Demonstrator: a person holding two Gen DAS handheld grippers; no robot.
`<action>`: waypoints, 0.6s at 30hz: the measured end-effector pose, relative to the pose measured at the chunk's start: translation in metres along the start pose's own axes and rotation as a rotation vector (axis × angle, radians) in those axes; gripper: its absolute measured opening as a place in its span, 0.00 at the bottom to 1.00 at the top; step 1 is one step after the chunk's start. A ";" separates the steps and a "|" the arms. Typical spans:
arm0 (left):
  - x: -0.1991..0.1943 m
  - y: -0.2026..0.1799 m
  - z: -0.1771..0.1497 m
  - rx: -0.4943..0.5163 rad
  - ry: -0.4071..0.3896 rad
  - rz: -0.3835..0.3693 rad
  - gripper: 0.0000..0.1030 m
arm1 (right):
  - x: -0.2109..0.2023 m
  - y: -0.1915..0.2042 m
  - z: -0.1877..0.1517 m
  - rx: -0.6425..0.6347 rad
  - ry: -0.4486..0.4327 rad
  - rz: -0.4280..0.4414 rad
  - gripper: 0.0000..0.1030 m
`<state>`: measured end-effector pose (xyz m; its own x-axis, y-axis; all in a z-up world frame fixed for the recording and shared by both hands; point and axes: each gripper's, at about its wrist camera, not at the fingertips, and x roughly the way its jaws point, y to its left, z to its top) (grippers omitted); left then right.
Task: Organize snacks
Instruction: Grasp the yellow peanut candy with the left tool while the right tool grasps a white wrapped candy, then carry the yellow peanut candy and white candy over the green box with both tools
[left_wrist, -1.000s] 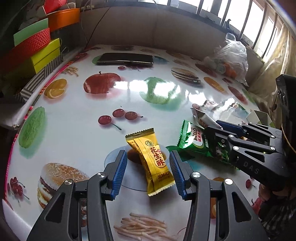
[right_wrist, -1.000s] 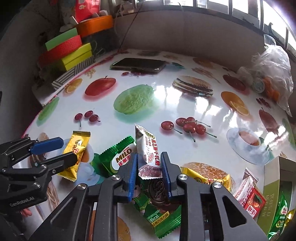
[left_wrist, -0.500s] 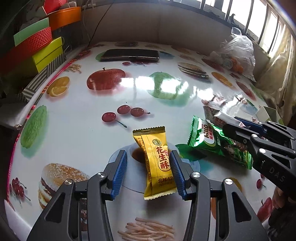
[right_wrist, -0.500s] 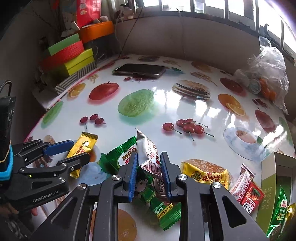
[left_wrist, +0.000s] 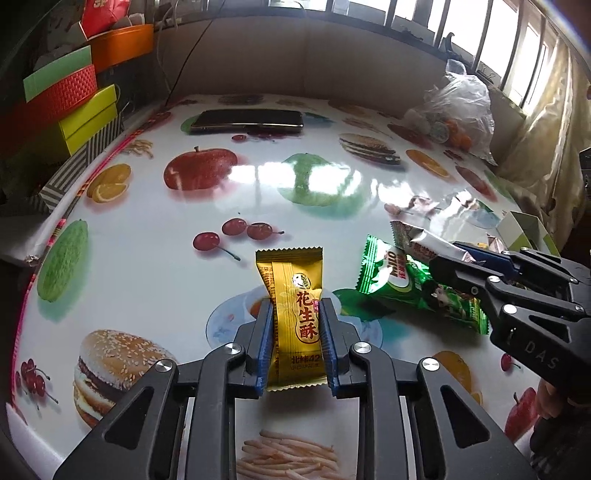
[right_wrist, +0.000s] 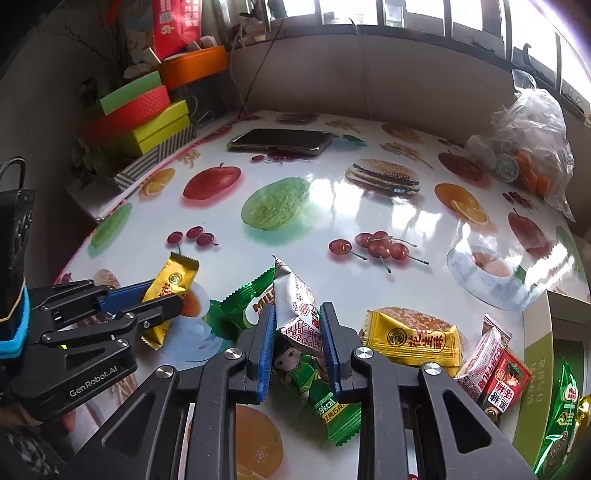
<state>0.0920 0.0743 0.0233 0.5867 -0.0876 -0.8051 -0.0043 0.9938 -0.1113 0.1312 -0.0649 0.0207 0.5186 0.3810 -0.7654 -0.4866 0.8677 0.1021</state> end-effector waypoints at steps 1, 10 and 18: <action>-0.001 -0.001 0.000 0.003 -0.002 -0.001 0.24 | -0.001 0.001 -0.001 0.001 -0.001 0.002 0.23; -0.009 -0.008 -0.005 0.022 -0.017 -0.016 0.24 | -0.010 0.005 -0.006 0.008 -0.013 0.008 0.23; -0.018 -0.013 -0.006 0.033 -0.033 -0.034 0.24 | -0.019 0.009 -0.011 0.016 -0.033 0.018 0.22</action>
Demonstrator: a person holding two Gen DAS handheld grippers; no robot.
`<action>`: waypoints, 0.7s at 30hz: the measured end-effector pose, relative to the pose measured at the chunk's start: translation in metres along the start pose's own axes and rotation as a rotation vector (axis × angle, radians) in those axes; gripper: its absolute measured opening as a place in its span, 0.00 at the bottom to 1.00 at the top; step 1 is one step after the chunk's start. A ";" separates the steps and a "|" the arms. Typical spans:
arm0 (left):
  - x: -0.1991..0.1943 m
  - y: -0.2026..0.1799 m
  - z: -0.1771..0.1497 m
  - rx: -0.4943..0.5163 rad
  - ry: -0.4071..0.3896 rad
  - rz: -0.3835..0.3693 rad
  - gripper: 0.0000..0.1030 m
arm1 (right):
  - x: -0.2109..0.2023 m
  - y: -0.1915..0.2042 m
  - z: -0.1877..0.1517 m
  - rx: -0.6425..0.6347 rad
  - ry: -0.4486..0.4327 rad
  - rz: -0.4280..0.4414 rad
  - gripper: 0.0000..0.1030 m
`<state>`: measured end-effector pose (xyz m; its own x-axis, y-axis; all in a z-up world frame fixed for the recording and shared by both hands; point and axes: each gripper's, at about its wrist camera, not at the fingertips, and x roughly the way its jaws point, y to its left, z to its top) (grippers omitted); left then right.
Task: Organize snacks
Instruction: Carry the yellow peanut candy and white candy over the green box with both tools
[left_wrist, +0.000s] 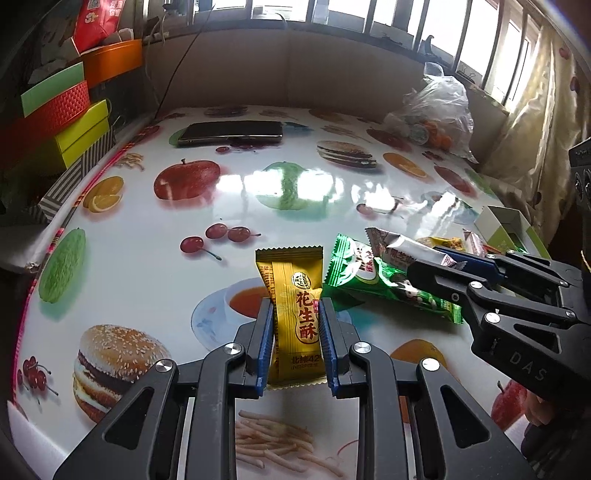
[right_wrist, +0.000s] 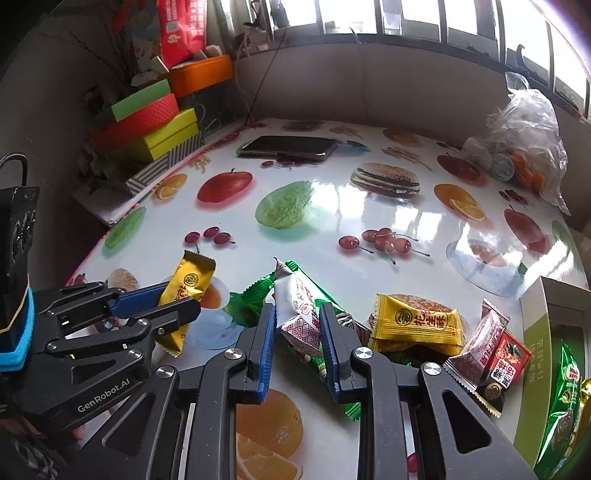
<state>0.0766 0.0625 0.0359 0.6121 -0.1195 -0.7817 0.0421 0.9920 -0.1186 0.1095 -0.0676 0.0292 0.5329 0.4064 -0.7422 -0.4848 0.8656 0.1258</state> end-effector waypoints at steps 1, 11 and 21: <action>-0.001 0.000 0.000 0.001 -0.002 -0.001 0.24 | -0.001 0.000 0.000 0.001 -0.002 0.003 0.22; -0.007 -0.008 0.000 0.012 -0.009 -0.025 0.24 | -0.013 -0.001 -0.010 0.024 -0.014 0.017 0.21; -0.010 -0.025 0.001 0.039 -0.017 -0.051 0.24 | -0.027 -0.008 -0.023 0.061 -0.028 0.016 0.21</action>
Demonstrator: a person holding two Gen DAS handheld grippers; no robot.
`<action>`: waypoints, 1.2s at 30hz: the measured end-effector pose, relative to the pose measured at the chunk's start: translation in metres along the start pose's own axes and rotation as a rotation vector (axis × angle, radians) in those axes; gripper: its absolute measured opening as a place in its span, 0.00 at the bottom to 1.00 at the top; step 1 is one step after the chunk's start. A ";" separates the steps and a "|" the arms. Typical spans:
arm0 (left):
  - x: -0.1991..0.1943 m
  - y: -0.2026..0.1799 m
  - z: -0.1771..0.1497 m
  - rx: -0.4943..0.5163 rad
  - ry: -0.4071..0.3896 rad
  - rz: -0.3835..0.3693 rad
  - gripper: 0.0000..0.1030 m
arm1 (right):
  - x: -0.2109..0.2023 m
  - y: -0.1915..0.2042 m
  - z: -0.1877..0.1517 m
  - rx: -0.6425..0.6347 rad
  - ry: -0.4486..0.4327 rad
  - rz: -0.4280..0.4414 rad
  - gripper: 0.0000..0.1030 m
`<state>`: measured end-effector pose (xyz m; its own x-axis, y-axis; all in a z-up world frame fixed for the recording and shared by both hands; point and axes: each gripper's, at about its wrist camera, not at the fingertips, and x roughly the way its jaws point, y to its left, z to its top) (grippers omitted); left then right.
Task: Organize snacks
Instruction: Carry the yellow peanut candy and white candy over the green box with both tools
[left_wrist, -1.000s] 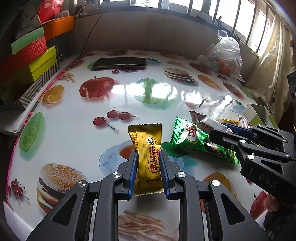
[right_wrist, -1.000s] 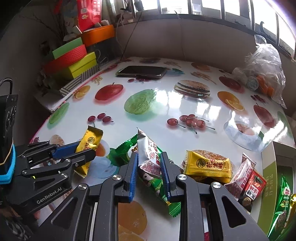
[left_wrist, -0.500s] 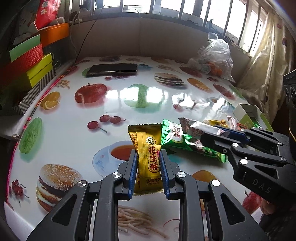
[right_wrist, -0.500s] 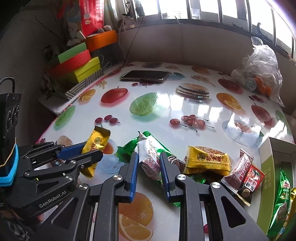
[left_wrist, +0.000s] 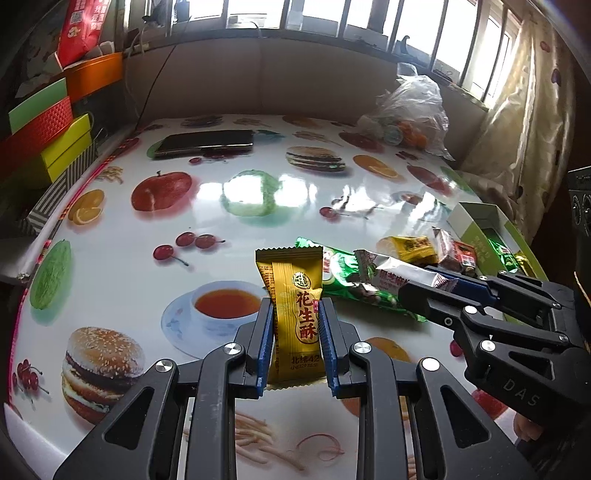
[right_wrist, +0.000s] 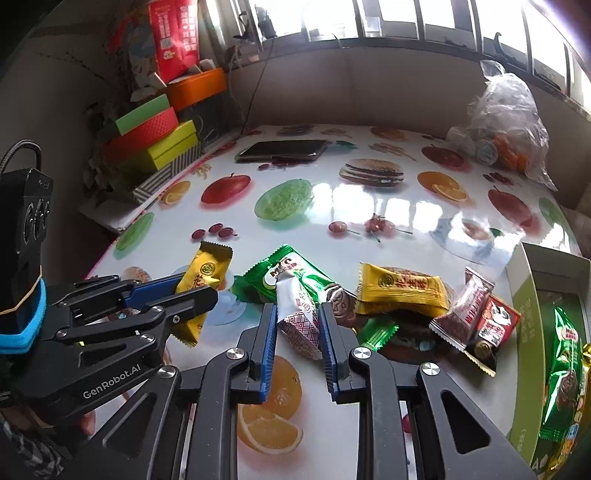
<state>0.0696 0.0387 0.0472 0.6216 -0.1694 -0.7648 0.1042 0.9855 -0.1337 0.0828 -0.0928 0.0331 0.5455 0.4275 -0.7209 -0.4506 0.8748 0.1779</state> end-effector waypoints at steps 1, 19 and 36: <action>-0.001 -0.001 0.000 0.000 -0.002 -0.003 0.24 | -0.002 -0.001 -0.001 0.004 -0.003 -0.001 0.21; -0.013 -0.034 0.015 0.063 -0.025 -0.050 0.24 | -0.034 -0.023 -0.005 0.075 -0.057 -0.037 0.21; -0.006 -0.095 0.037 0.144 -0.023 -0.170 0.24 | -0.077 -0.069 -0.015 0.175 -0.104 -0.127 0.21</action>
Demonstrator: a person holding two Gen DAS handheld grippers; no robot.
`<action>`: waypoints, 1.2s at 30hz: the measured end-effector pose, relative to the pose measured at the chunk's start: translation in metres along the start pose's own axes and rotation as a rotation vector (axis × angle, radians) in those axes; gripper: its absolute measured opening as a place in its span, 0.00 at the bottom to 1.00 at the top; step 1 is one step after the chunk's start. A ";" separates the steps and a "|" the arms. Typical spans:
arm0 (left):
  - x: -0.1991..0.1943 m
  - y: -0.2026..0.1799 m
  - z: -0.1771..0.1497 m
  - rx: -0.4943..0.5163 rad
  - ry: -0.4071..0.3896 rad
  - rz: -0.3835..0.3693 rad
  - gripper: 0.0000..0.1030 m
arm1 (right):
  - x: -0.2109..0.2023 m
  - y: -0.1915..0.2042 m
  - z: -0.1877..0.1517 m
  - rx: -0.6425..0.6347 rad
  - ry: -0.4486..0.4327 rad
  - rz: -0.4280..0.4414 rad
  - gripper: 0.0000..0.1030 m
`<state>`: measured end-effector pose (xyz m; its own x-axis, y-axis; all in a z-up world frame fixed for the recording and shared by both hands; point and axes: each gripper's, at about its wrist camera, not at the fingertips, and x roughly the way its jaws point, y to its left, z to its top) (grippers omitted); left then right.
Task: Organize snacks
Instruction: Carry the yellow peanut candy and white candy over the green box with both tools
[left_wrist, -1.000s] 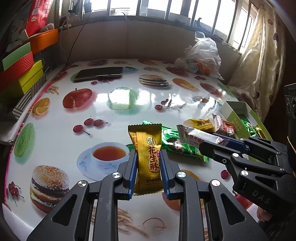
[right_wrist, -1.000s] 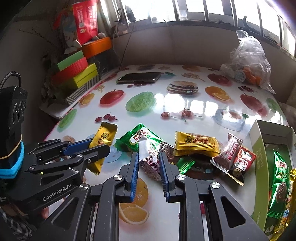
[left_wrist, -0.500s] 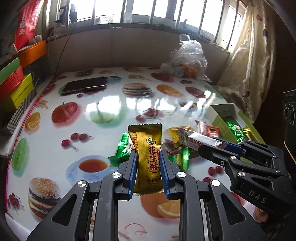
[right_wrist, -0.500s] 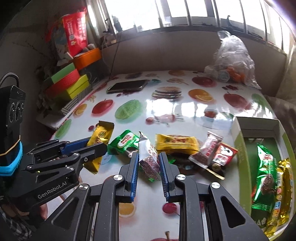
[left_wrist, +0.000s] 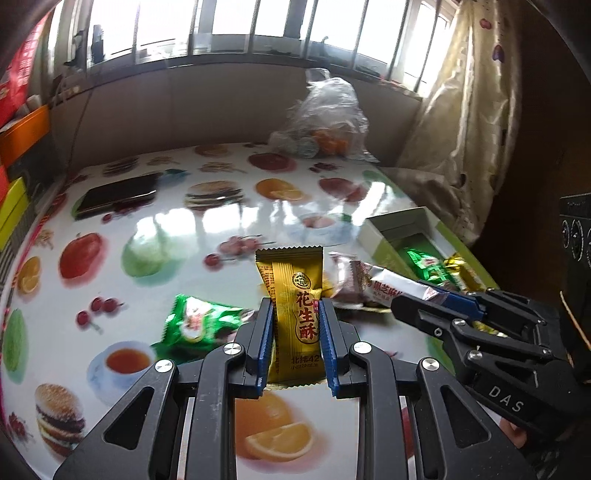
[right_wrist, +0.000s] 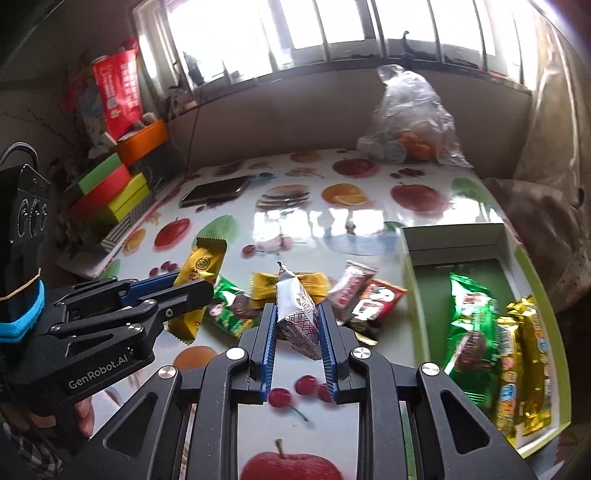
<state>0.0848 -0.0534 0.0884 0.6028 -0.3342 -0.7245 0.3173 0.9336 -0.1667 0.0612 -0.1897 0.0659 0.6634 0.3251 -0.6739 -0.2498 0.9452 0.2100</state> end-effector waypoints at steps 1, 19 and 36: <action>0.002 -0.004 0.002 0.000 0.001 -0.019 0.24 | -0.003 -0.005 0.000 0.011 0.000 -0.007 0.21; 0.027 -0.057 0.028 0.049 0.028 -0.137 0.24 | -0.033 -0.061 -0.003 0.111 -0.036 -0.095 0.21; 0.060 -0.106 0.035 0.092 0.080 -0.228 0.24 | -0.057 -0.122 -0.013 0.212 -0.067 -0.210 0.21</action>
<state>0.1132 -0.1774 0.0862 0.4494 -0.5198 -0.7266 0.5053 0.8186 -0.2731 0.0448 -0.3237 0.0695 0.7317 0.1166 -0.6716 0.0459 0.9746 0.2192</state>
